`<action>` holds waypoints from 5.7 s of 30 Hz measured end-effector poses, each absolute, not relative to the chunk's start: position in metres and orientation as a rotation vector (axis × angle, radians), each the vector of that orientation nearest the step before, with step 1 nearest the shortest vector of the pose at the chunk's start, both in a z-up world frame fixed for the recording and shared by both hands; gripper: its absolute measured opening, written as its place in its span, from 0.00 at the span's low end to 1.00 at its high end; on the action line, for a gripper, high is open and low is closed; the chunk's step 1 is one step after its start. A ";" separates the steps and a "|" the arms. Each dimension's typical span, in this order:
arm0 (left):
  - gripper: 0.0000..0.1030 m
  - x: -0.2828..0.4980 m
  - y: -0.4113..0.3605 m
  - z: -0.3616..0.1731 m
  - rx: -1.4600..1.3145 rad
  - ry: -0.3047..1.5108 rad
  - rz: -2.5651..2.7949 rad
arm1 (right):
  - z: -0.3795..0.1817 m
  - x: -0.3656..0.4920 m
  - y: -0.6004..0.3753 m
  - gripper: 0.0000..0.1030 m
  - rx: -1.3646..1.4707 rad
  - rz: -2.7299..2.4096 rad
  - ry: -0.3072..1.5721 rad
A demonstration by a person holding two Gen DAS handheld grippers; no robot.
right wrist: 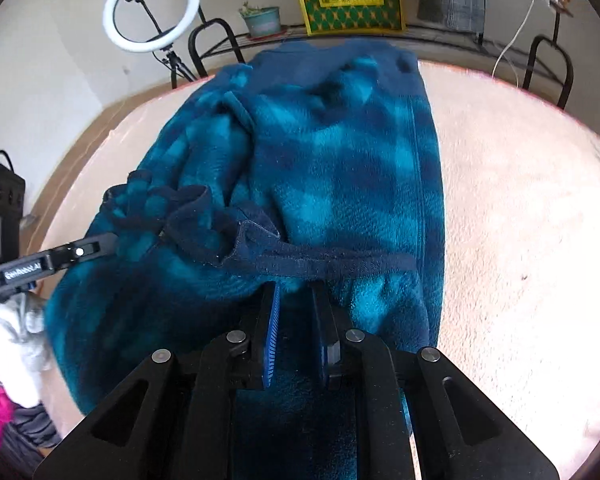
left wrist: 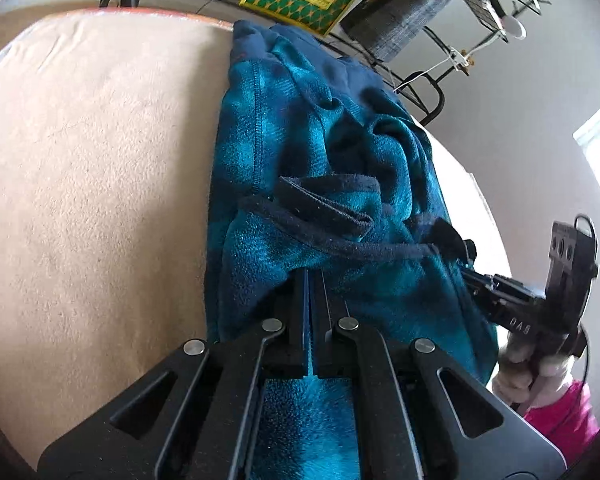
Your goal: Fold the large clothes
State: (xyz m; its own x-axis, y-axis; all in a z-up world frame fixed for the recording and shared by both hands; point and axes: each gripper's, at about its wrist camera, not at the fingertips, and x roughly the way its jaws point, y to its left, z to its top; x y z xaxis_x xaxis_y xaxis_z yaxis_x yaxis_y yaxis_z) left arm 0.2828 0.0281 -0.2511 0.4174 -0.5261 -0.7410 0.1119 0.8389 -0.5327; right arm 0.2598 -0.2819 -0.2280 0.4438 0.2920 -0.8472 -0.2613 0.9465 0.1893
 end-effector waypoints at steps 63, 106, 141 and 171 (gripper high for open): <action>0.06 0.570 0.039 -0.255 -0.415 0.933 -0.475 | -0.228 0.539 -0.356 0.08 0.280 0.370 0.944; 0.06 0.238 0.079 -0.188 -0.298 0.936 -0.639 | -0.124 0.212 -0.347 0.07 0.223 0.605 0.889; 0.40 0.012 0.137 0.047 -0.456 0.700 -0.740 | 0.082 -0.044 -0.382 0.35 0.091 0.493 0.417; 0.61 0.152 0.088 -0.162 -0.643 1.027 -0.662 | -0.116 0.098 -0.321 0.57 0.426 0.499 0.938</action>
State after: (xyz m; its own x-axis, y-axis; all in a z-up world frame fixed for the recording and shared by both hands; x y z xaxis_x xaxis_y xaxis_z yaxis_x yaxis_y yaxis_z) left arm 0.1517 0.0880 -0.1615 0.3647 -0.7519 -0.5492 0.1899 0.6375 -0.7467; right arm 0.0981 -0.3214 -0.1162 0.4942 0.5758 -0.6513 -0.2180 0.8073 0.5483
